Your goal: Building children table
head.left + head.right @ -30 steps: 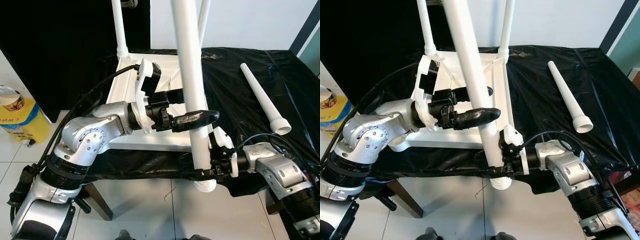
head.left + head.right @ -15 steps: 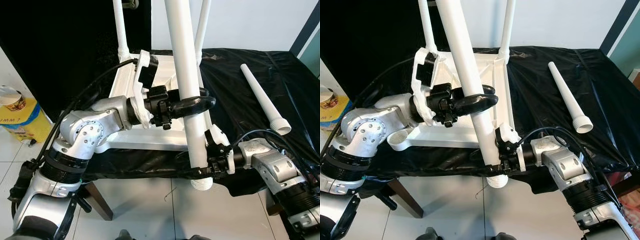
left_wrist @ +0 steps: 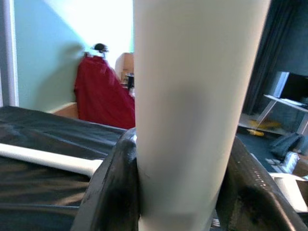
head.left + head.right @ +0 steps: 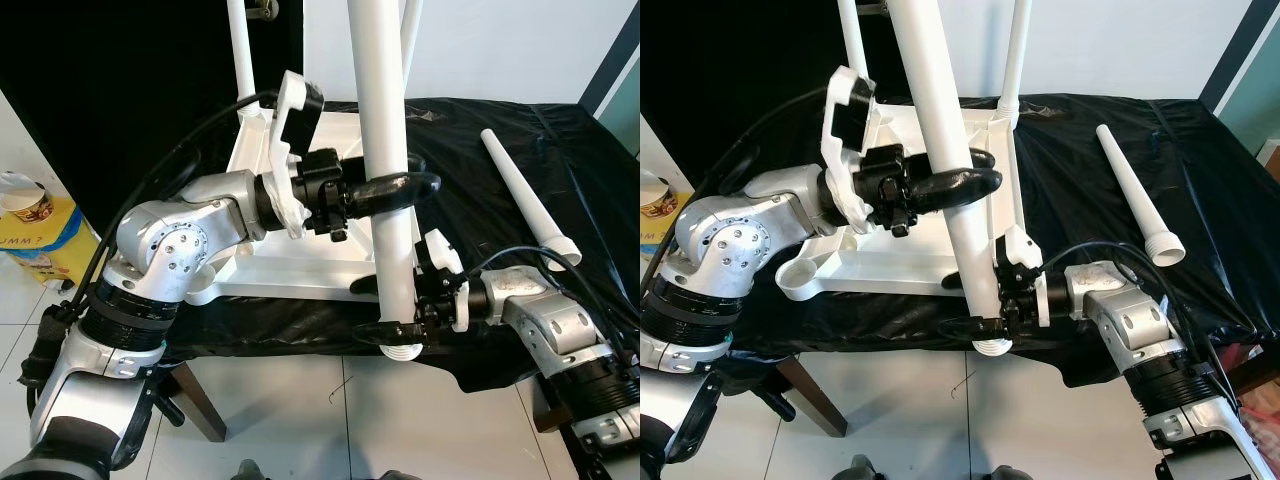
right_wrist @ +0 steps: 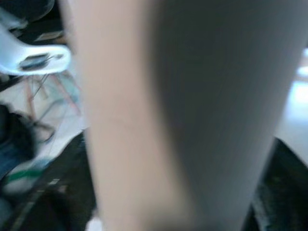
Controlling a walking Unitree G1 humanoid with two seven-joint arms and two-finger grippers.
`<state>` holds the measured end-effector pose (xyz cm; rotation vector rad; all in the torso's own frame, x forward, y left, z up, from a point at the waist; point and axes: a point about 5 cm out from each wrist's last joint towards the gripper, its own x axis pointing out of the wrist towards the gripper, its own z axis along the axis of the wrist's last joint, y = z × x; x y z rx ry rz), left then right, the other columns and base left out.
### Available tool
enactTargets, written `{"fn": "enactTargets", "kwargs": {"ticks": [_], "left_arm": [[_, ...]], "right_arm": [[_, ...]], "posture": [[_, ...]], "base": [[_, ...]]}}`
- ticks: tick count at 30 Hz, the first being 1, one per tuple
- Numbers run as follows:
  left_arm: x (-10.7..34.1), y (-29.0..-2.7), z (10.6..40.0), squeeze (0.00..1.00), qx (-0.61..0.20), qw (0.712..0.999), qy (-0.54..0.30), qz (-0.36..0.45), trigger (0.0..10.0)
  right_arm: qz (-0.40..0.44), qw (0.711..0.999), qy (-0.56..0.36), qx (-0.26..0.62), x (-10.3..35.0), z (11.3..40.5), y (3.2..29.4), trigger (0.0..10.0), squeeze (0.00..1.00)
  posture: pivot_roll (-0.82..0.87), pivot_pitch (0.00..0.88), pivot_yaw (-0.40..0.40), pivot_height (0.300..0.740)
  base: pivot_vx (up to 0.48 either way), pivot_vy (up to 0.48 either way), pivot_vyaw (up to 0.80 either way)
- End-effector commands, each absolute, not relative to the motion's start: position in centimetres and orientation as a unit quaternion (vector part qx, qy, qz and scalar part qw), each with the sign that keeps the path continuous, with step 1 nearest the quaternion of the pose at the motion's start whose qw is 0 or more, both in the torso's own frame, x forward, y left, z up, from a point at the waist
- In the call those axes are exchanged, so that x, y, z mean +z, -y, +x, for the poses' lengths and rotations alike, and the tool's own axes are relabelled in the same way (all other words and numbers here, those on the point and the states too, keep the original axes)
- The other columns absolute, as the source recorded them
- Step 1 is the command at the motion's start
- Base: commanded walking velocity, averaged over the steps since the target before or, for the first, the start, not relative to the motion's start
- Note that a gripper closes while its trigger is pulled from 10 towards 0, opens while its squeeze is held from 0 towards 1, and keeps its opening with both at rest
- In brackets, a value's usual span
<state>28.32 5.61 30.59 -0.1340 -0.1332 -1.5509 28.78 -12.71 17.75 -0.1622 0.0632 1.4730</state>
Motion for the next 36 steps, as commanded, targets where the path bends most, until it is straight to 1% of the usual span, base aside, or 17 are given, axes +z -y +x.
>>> {"fn": "enactTargets", "kwargs": {"ticks": [1,2,3,5,6,8,9,11,14,16,17,18,20,21,22,26,36], "left_arm": [[32.4,-5.6,28.7,0.00,-0.691,0.715,0.098,-0.040,10.0],[32.4,-5.6,28.7,0.00,-0.691,0.715,0.098,-0.040,10.0],[33.2,-5.4,29.5,0.00,-0.663,0.741,0.095,-0.039,10.0],[33.5,-5.4,29.7,0.00,-0.655,0.748,0.097,-0.039,10.0],[34.1,-5.3,30.0,0.00,-0.639,0.761,0.103,-0.035,10.0],[34.3,-5.2,30.2,0.00,-0.631,0.768,0.105,-0.033,10.0],[34.5,-5.0,30.8,0.00,-0.607,0.787,0.105,-0.025,10.0],[34.7,-4.9,31.4,0.00,-0.587,0.802,0.104,-0.030,10.0],[34.8,-4.9,31.6,0.00,-0.582,0.806,0.103,-0.033,10.0],[35.0,-4.8,32.0,0.00,-0.567,0.816,0.111,-0.030,10.0],[35.2,-4.6,32.7,0.00,-0.543,0.832,0.114,-0.030,10.0],[35.2,-4.6,32.7,0.00,-0.543,0.832,0.114,-0.030,10.0],[35.4,-4.3,33.6,0.00,-0.505,0.854,0.117,-0.031,10.0],[35.4,-4.3,33.6,0.00,-0.505,0.854,0.117,-0.031,10.0],[35.5,-4.1,34.1,0.00,-0.479,0.869,0.124,-0.022,10.0],[35.6,-3.4,34.8,0.00,-0.427,0.894,0.136,-0.013,10.0],[35.9,-2.1,35.1,0.00,-0.389,0.908,0.155,0.002,10.0]], "right_arm": [[-0.074,0.763,-0.004,0.642,18.9,29.7,13.1,10.0,1.00],[-0.074,0.763,-0.004,0.642,18.9,29.7,13.1,10.0,1.00],[-0.080,0.795,0.023,0.601,19.8,30.8,13.1,10.0,1.00],[-0.082,0.808,0.037,0.583,20.2,31.3,13.2,10.0,1.00],[-0.078,0.839,0.055,0.536,20.7,32.4,13.2,10.0,1.00],[-0.076,0.849,0.060,0.519,20.8,32.8,13.2,10.0,1.00],[-0.079,0.866,0.069,0.489,20.9,33.3,13.1,10.0,0.00],[-0.075,0.886,0.083,0.450,21.2,34.0,13.1,10.0,0.00],[-0.072,0.893,0.088,0.436,21.3,34.2,13.0,10.0,0.00],[-0.061,0.909,0.101,0.400,21.6,34.7,12.9,10.0,0.00],[-0.058,0.921,0.114,0.369,21.8,35.0,12.7,10.0,0.00],[-0.058,0.921,0.114,0.369,21.8,35.0,12.7,10.0,0.00],[-0.057,0.935,0.127,0.325,22.1,35.4,12.1,10.0,0.00],[-0.057,0.935,0.127,0.325,22.1,35.4,12.1,10.0,0.00],[-0.063,0.943,0.141,0.295,22.2,35.6,11.7,10.0,0.00],[-0.063,0.957,0.165,0.229,22.7,35.8,10.8,10.0,0.00],[-0.068,0.972,0.192,0.121,22.7,36.4,10.2,10.0,0.00]], "posture": [[0.00,0.000,-0.043,0.740],[0.00,0.000,-0.043,0.740],[0.00,0.000,-0.042,0.740],[0.00,0.000,-0.042,0.740],[0.00,0.000,-0.042,0.740],[0.00,0.002,-0.042,0.740],[0.00,0.004,-0.042,0.740],[0.00,0.009,-0.043,0.740],[0.00,0.009,-0.043,0.740],[-0.01,0.012,-0.040,0.740],[-0.01,0.015,-0.036,0.740],[-0.01,0.015,-0.036,0.740],[-0.02,0.017,-0.028,0.740],[-0.02,0.017,-0.028,0.740],[-0.02,0.018,-0.022,0.740],[-0.03,0.022,-0.015,0.740],[-0.04,0.019,-0.011,0.740]], "base": [[0.000,0.000,0.00],[0.000,0.000,0.00],[0.000,0.000,0.00],[0.000,0.000,0.00],[0.000,0.000,0.00],[0.000,0.000,0.00],[0.000,0.000,0.00],[0.000,0.000,0.00],[0.000,0.000,0.00],[0.000,0.000,0.00],[0.000,0.000,0.00],[0.000,0.000,0.00],[0.000,0.000,0.00],[0.000,0.000,0.00],[0.000,0.000,0.00],[0.000,0.000,0.00],[0.000,0.000,0.00]]}}
